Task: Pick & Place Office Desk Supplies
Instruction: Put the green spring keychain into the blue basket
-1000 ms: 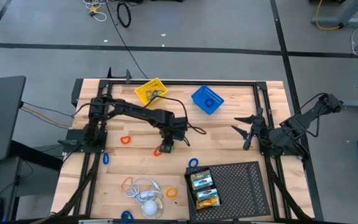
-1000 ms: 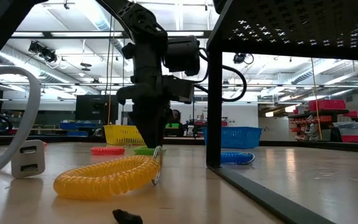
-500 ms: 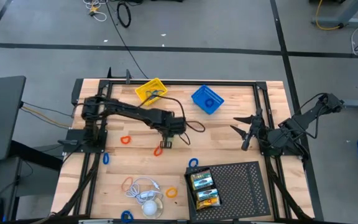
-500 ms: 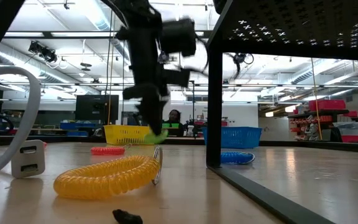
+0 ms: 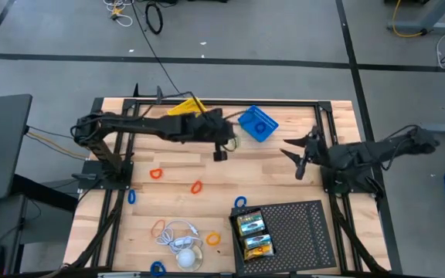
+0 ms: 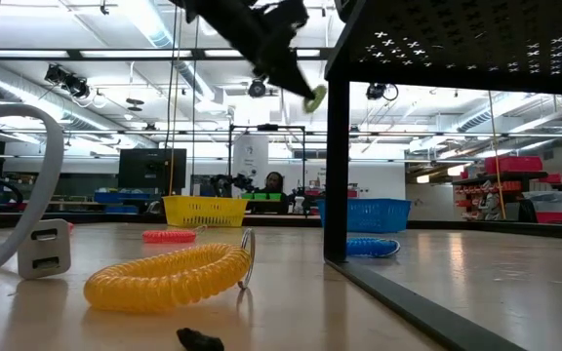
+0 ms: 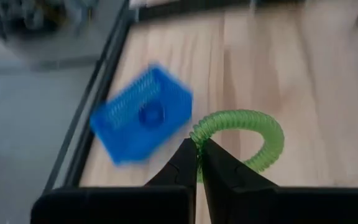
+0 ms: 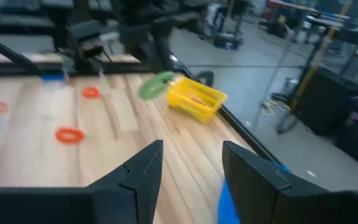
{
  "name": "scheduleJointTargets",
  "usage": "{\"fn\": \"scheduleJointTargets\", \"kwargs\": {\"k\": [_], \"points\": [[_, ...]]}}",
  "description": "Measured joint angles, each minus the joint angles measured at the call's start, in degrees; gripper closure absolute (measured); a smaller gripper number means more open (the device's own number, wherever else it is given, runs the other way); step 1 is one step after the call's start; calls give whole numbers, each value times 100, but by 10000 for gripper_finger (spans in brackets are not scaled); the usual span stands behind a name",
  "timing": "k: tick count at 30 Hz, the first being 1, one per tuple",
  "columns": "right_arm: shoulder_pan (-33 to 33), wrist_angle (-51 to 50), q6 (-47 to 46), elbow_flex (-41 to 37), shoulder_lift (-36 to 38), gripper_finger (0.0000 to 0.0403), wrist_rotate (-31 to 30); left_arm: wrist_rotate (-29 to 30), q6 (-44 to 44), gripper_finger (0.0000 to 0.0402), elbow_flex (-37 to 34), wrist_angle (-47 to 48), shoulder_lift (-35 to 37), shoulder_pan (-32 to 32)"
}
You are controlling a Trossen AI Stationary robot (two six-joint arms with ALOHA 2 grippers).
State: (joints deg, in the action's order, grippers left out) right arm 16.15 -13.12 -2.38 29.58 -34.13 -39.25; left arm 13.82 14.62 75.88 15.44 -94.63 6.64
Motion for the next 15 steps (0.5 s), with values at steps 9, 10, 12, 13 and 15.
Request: {"fn": "scheduleJointTargets", "kwargs": {"k": [9,10,12,13,15], "points": [[-2201,1200,824,0,-105,226,2572,-804,353,392,-2,-1515,-53,751],[-2479,1303,821,0,-172,226,2935,-971,322,392,-2,-1668,-53,835],[-3053,1576,735,0,-375,226,3625,-1211,277,392,0,-2061,-107,971],[-3322,1751,666,0,-523,226,3958,-1279,275,392,4,-2267,-145,1038],[-3822,2179,479,0,-904,226,4501,-1334,272,392,4,-2599,-254,1153]]}}
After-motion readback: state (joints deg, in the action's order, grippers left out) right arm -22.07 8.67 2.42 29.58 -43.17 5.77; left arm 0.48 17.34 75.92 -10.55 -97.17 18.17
